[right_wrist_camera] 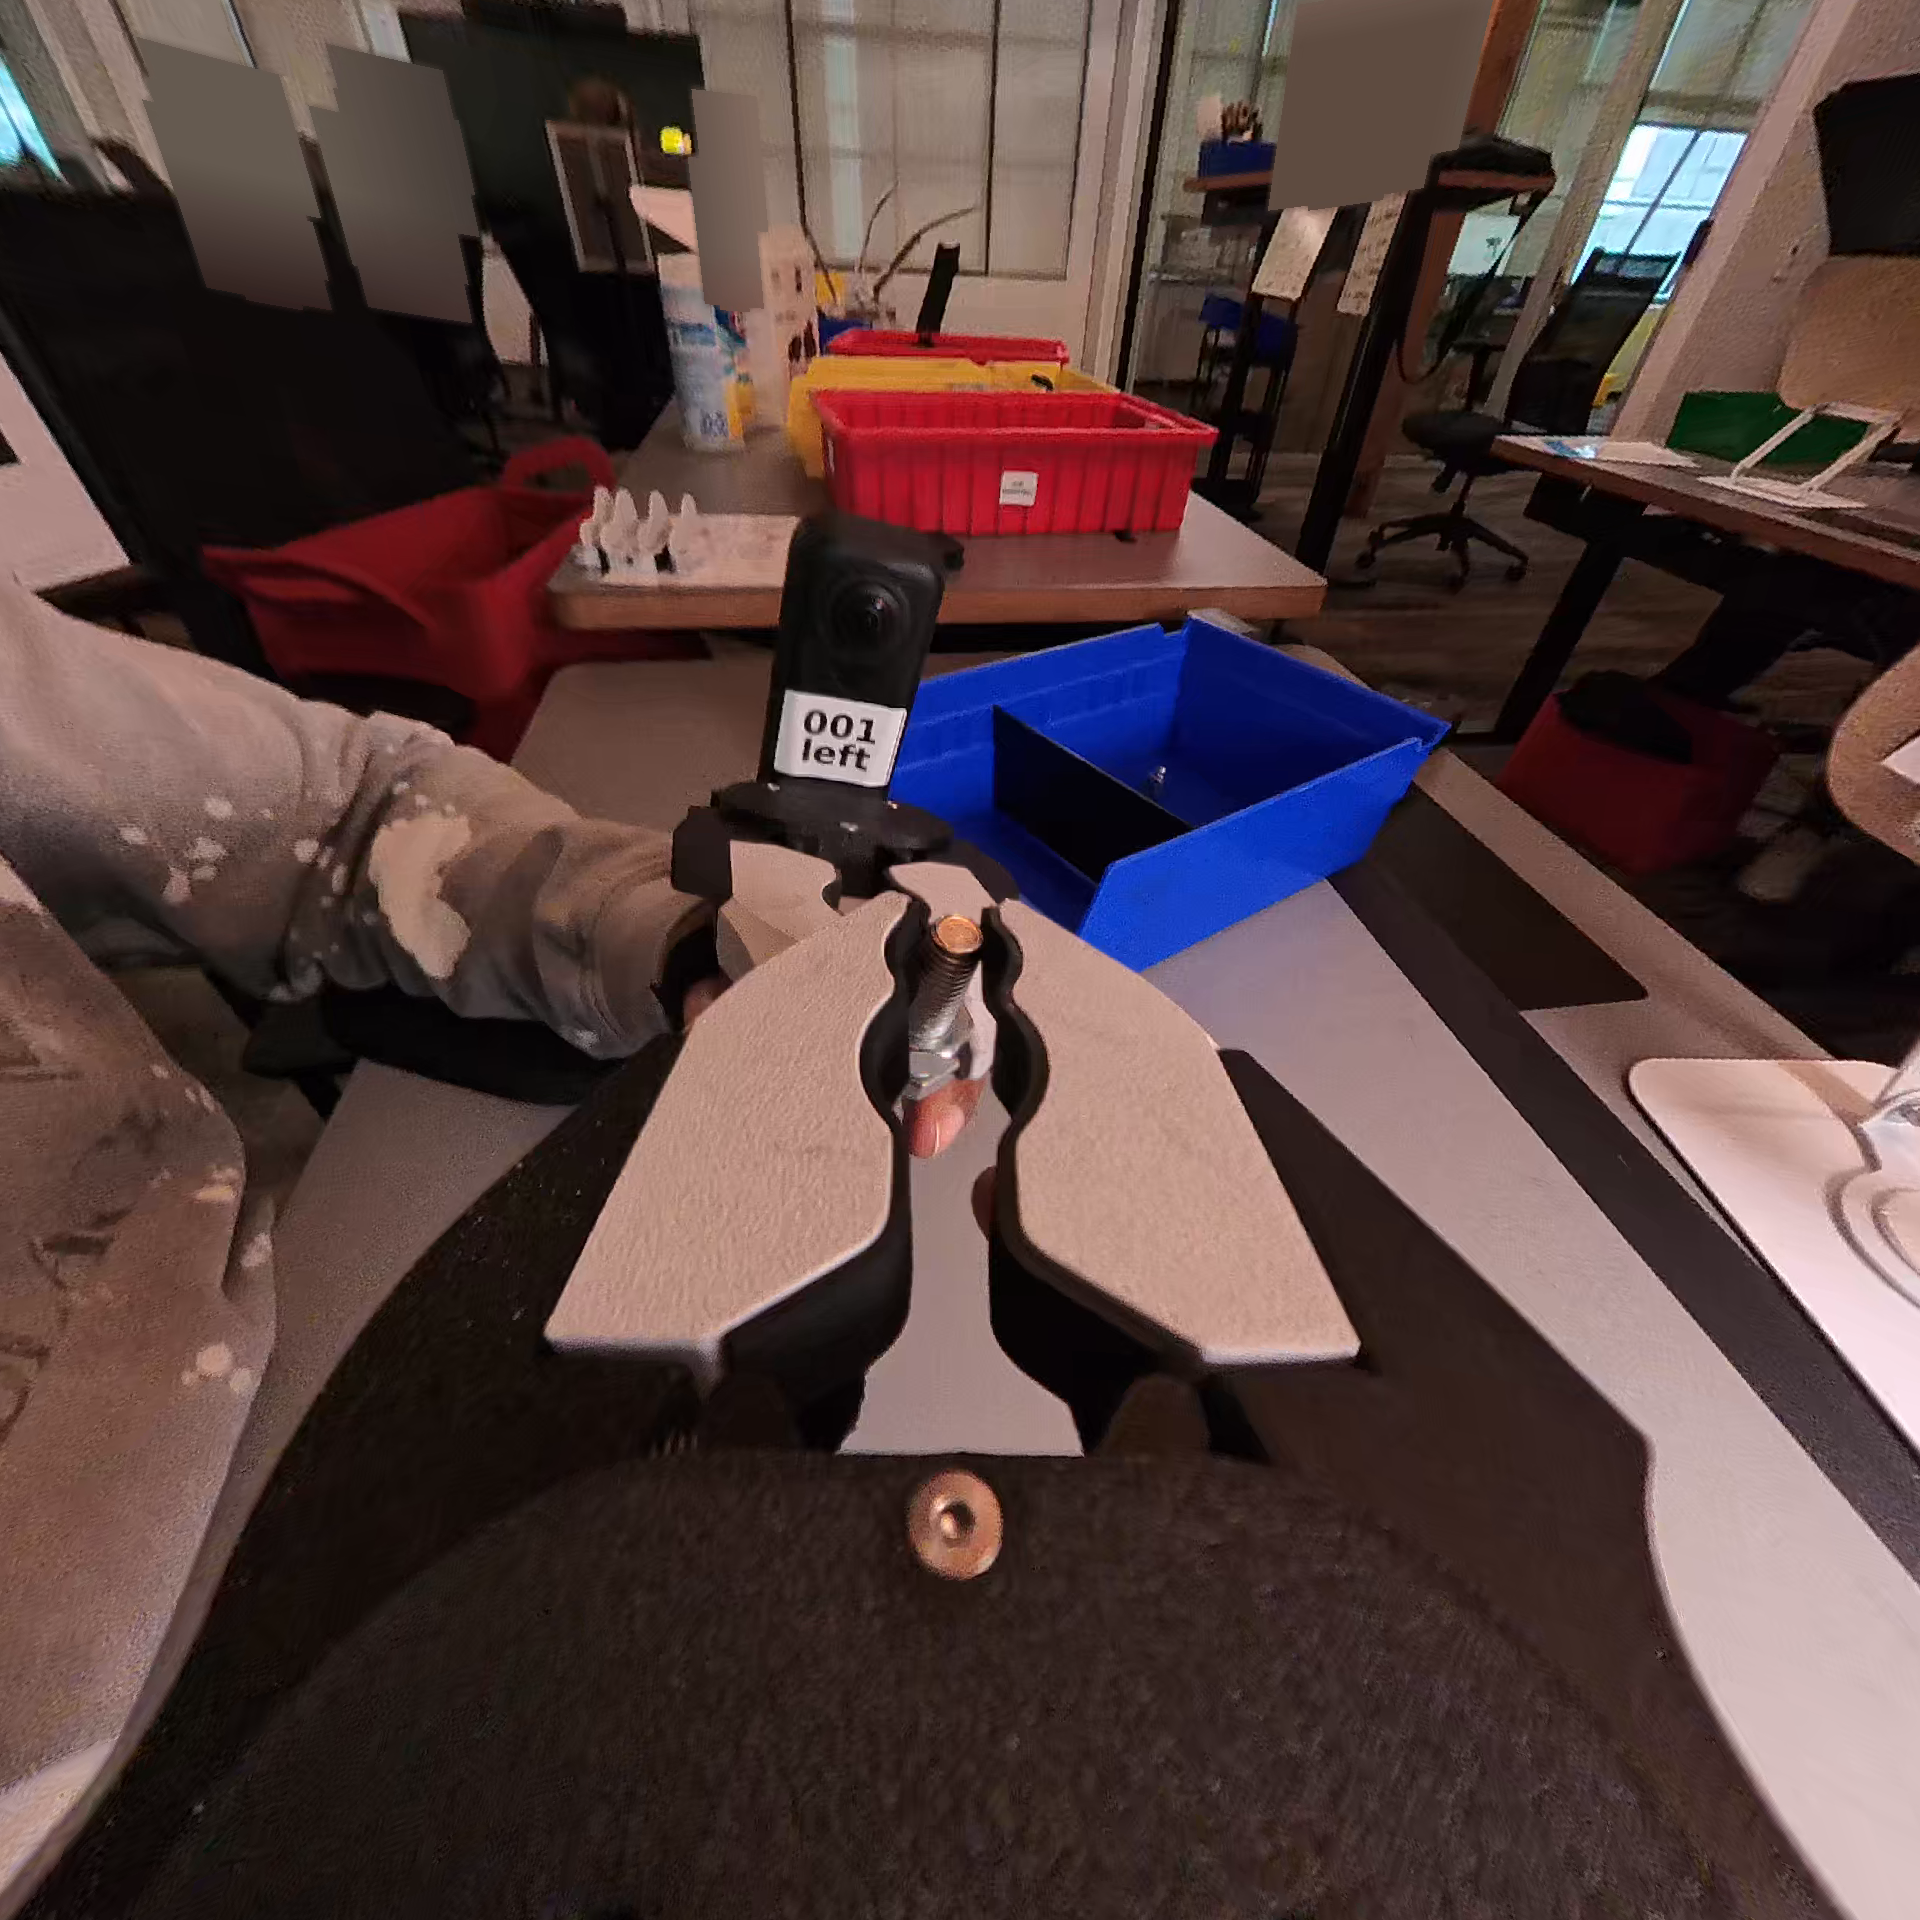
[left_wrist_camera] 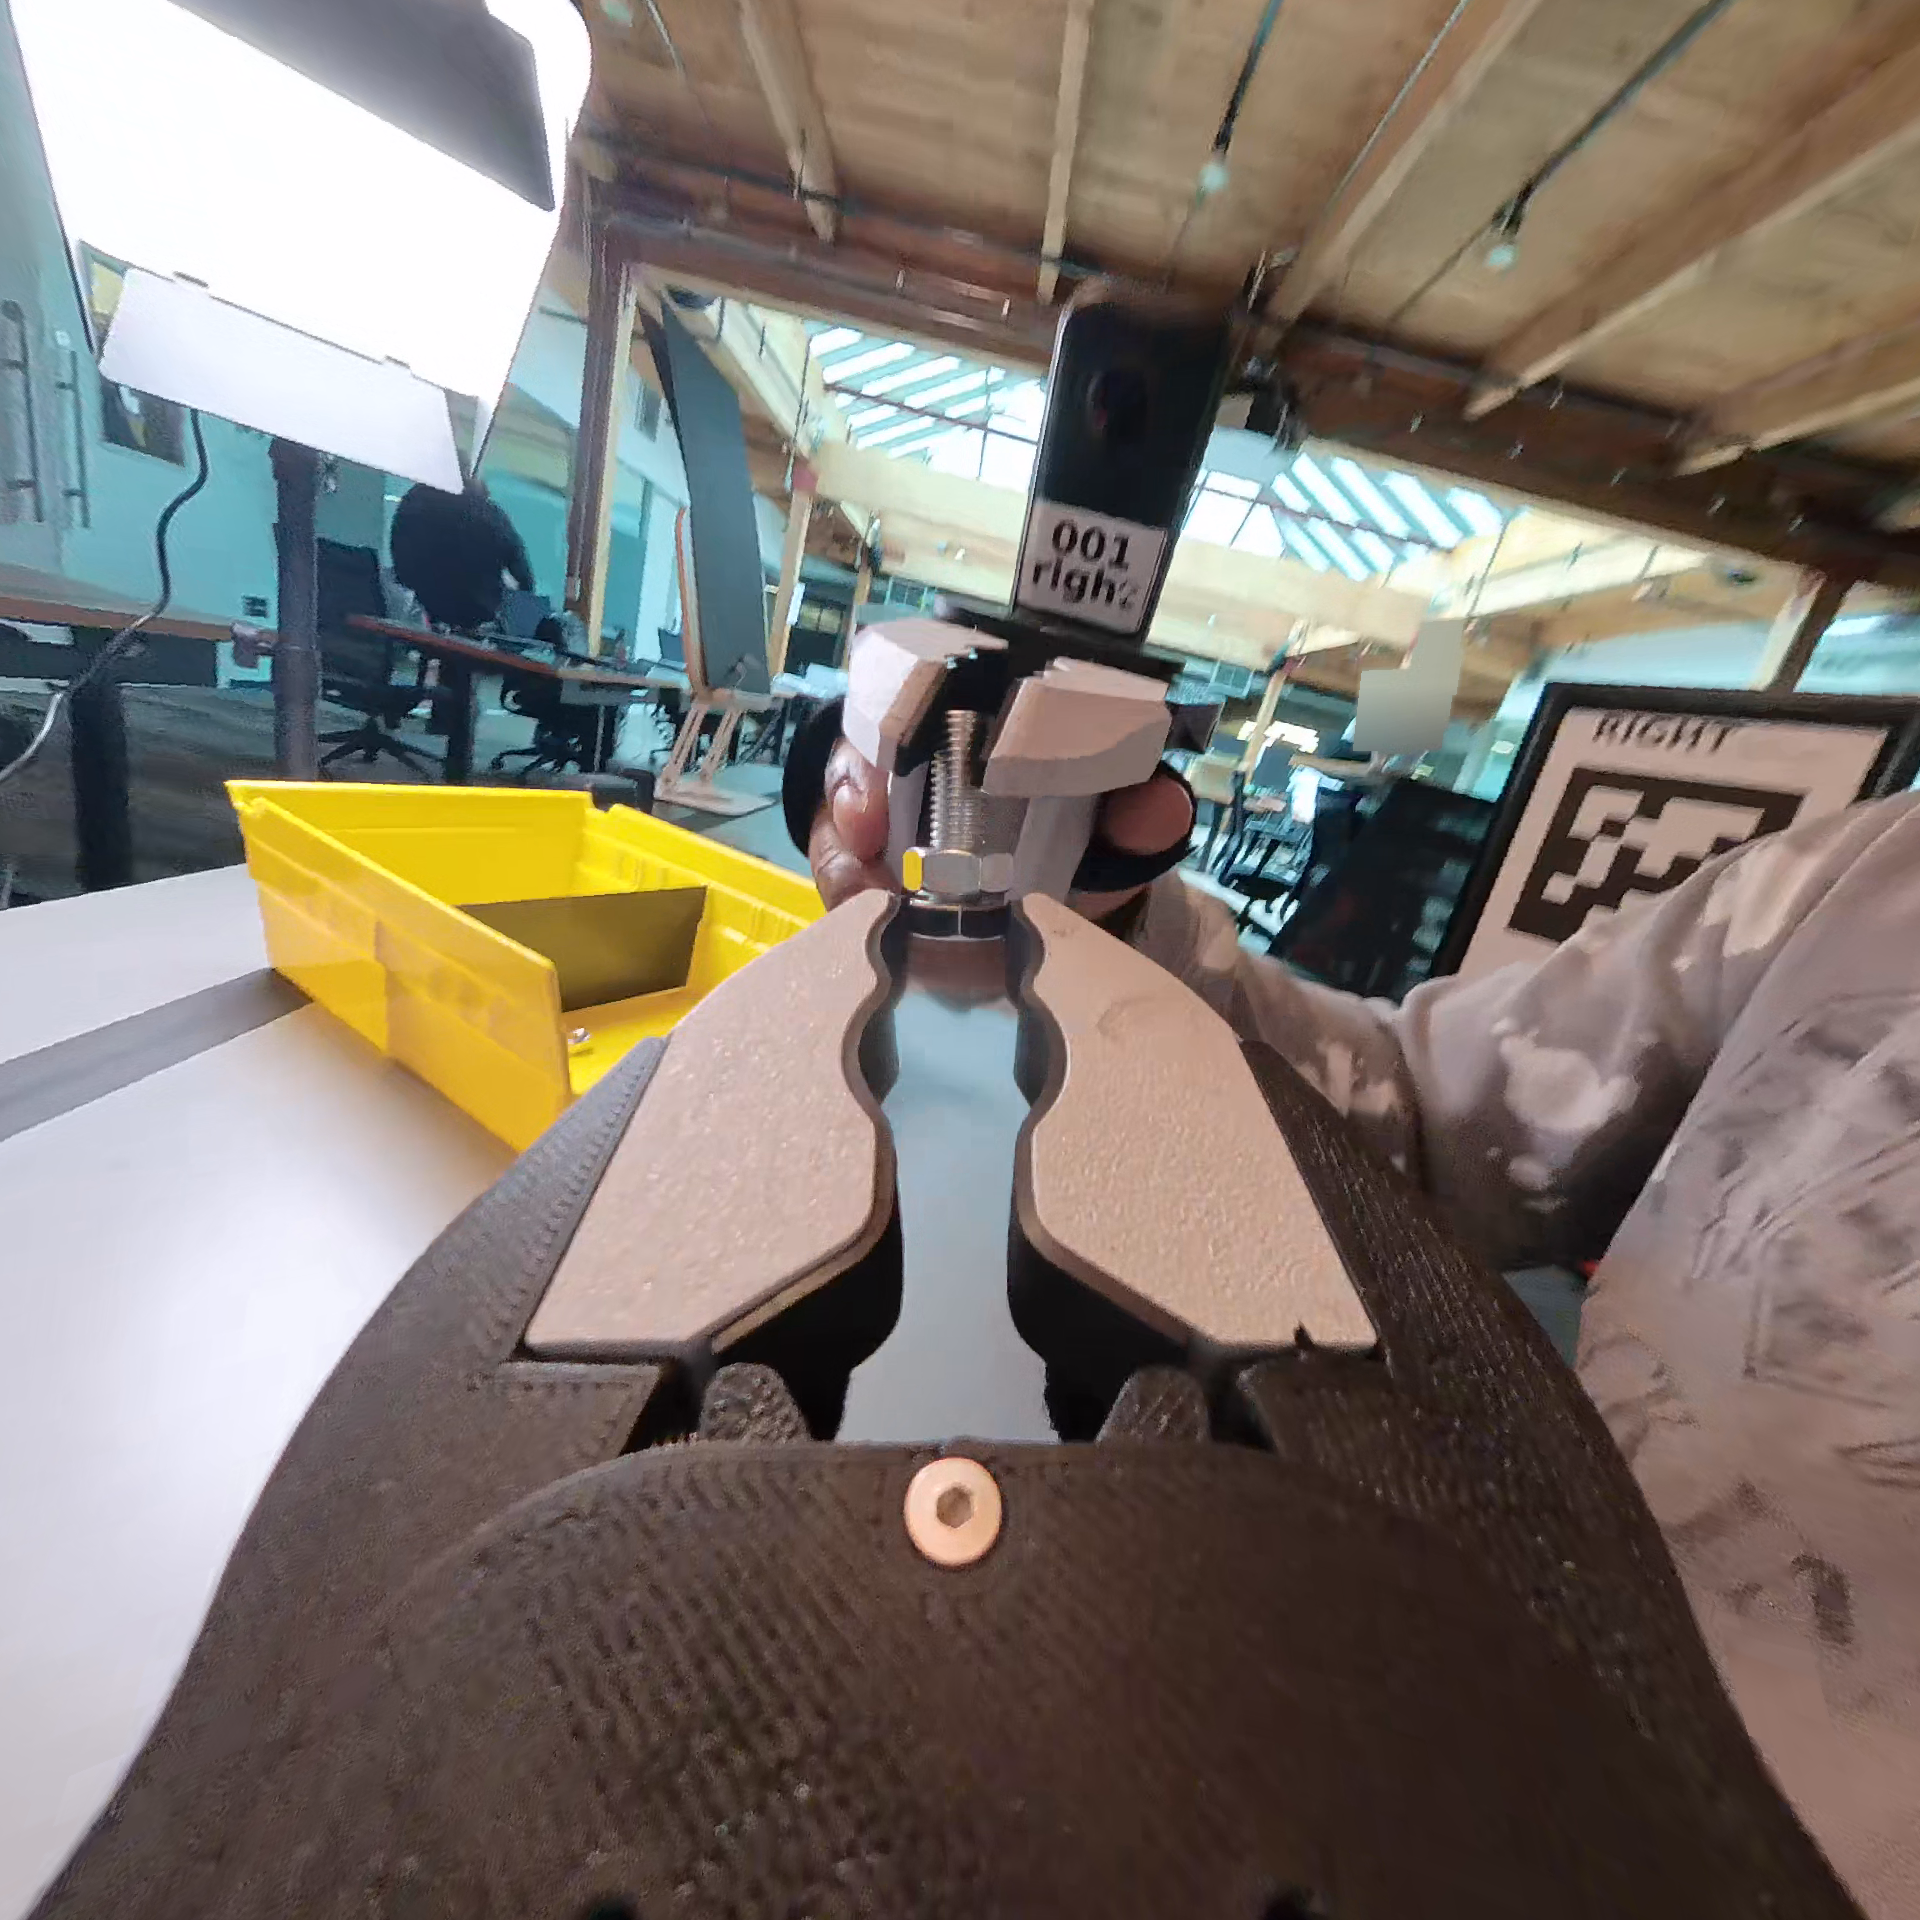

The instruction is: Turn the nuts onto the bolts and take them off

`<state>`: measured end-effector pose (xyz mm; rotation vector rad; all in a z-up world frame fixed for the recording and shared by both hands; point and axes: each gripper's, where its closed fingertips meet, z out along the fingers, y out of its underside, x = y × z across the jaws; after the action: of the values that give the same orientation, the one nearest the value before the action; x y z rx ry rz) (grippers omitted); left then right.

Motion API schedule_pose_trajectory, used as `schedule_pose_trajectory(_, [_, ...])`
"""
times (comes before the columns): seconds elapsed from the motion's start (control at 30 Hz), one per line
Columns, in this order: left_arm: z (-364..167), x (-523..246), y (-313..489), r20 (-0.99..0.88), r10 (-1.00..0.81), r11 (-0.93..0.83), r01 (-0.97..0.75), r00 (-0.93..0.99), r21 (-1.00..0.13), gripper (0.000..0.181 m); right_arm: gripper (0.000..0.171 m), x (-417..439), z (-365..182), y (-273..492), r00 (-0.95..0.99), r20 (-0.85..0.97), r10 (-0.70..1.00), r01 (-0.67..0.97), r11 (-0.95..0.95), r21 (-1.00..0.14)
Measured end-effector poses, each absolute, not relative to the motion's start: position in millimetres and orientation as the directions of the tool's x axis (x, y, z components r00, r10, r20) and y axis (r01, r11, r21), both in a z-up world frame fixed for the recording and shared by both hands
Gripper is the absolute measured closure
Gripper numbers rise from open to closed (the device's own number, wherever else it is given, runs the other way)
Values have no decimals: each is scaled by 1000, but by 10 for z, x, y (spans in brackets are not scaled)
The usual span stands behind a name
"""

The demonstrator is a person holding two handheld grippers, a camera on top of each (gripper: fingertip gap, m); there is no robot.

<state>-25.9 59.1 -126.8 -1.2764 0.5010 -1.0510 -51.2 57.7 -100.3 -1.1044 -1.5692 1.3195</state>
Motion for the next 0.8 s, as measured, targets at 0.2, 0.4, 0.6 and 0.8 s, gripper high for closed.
schedule_pose_trajectory(0.2, [-1420, -151, 608, 175, -836, -58, 234, 520, -971, 158, 161, -474, -1104, 574, -334, 44, 942, 153, 100, -983])
schedule_pose_trajectory(0.4, [-1467, -173, 661, 208, -821, -87, 242, 532, -966, 158, 161, -495, -1094, 599, -346, 14, 938, 119, 58, -991])
schedule_pose_trajectory(0.6, [-1499, -190, 690, 240, -824, -110, 271, 513, -956, 163, 161, -524, -1204, 613, -357, -6, 934, 135, 45, -990])
schedule_pose_trajectory(0.8, [-1494, -194, 690, 247, -825, -113, 280, 509, -953, 163, 161, -521, -1199, 613, -355, 10, 935, 117, 55, -992])
